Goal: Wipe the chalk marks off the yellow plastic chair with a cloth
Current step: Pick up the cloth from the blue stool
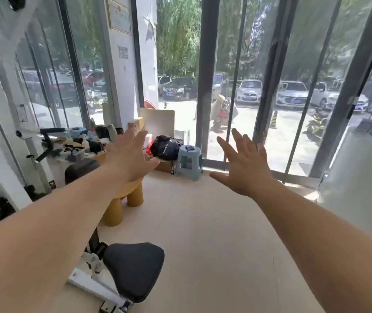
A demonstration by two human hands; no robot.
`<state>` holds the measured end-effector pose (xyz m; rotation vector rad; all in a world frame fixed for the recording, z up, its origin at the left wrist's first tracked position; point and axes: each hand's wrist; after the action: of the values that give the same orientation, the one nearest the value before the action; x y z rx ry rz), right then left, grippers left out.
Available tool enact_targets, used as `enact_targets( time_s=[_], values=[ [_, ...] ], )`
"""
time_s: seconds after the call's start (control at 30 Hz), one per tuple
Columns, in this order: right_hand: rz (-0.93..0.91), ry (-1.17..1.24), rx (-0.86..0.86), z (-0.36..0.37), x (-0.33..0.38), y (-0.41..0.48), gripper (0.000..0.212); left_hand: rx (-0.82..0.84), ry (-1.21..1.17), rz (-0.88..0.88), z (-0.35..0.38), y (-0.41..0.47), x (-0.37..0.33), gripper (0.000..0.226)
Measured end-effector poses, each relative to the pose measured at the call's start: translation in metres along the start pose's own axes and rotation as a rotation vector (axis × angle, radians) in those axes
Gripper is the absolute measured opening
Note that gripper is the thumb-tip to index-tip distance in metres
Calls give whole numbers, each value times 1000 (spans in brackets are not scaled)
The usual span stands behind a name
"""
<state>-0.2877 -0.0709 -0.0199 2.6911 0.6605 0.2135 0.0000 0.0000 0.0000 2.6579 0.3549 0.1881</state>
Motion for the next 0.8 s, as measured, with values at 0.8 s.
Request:
enact_targets(
  time_s=[0.8],
  values=[
    [-76, -20, 233, 280, -222, 466, 96, 225, -44, -155, 340, 425, -103, 91]
  ],
)
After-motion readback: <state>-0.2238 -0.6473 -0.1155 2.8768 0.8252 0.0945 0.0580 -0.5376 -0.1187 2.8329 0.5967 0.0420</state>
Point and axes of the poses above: each hand's wrist, its own y-axis towards the middle knuckle, its own z-axis out of the palm, x = y × z, and after that the axes turned 6 degrees about y, right-handed
